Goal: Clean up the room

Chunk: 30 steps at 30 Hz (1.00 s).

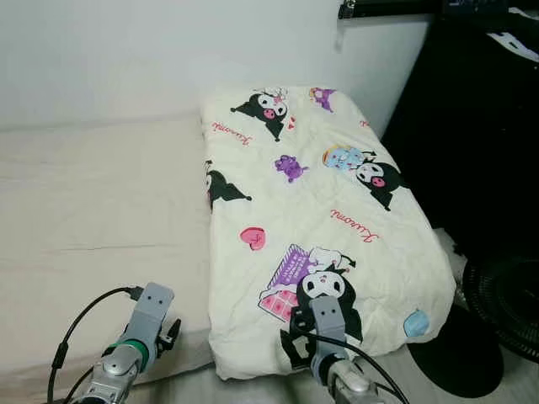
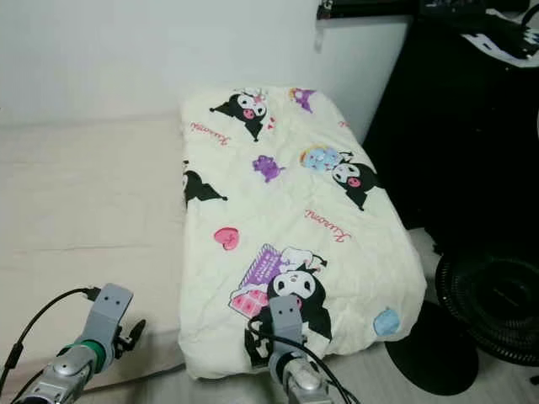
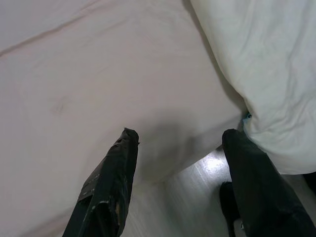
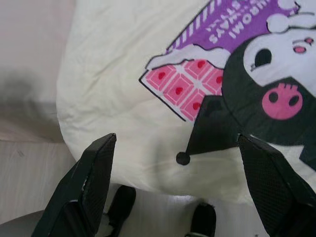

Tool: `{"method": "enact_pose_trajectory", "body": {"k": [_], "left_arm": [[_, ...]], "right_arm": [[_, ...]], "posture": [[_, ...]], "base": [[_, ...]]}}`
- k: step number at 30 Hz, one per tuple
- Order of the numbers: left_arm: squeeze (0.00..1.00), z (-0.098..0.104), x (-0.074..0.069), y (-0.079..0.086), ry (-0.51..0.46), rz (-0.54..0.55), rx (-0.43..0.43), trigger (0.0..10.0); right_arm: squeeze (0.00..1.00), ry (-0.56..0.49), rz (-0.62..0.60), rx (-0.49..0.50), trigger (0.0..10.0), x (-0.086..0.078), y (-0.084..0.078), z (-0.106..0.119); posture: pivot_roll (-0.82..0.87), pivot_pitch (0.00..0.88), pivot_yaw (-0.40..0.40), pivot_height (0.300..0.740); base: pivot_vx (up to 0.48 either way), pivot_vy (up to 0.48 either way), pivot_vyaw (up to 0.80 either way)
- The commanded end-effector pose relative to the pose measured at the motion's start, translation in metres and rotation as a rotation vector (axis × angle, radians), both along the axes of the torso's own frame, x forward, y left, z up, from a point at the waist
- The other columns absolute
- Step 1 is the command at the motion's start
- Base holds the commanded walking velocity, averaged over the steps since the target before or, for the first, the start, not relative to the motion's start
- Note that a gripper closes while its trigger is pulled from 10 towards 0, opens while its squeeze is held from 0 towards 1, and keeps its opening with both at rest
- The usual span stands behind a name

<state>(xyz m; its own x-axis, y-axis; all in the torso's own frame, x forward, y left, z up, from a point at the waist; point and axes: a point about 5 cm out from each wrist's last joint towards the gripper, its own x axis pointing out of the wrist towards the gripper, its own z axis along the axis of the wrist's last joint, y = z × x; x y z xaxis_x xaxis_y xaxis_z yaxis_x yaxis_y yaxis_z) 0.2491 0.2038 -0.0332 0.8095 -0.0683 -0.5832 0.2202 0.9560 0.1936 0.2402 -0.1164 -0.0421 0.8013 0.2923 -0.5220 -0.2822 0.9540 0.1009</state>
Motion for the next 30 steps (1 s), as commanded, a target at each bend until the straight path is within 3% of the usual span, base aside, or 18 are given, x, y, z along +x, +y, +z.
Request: {"method": "enact_pose_trajectory", "body": {"k": [1, 26, 30], "left_arm": [[0.00, -0.0058, -0.0077, 0.0035, 0.032, 0.012, 0.006, 10.0], [0.00, -0.0075, -0.0097, 0.0029, 0.036, 0.047, -0.025, 10.0], [0.00, -0.0071, -0.0091, 0.0020, 0.031, 0.045, -0.025, 10.0]], "right_arm": [[0.00, 0.006, 0.031, -0.014, 10.0, -0.0028, 0.0040, -0.0019], [0.00, 0.004, 0.040, -0.026, 10.0, -0.0043, 0.0022, -0.0027], [0.00, -0.002, 0.045, -0.031, 10.0, -0.0036, 0.0016, -0.0021]], "posture": [[0.01, 0.039, 0.044, 0.735], [-0.01, 0.037, 0.037, 0.735], [0.00, 0.043, 0.034, 0.735]], "base": [[0.000, 0.000, 0.00], [0.000, 0.000, 0.00], [-0.310, 0.000, 0.00]]}}
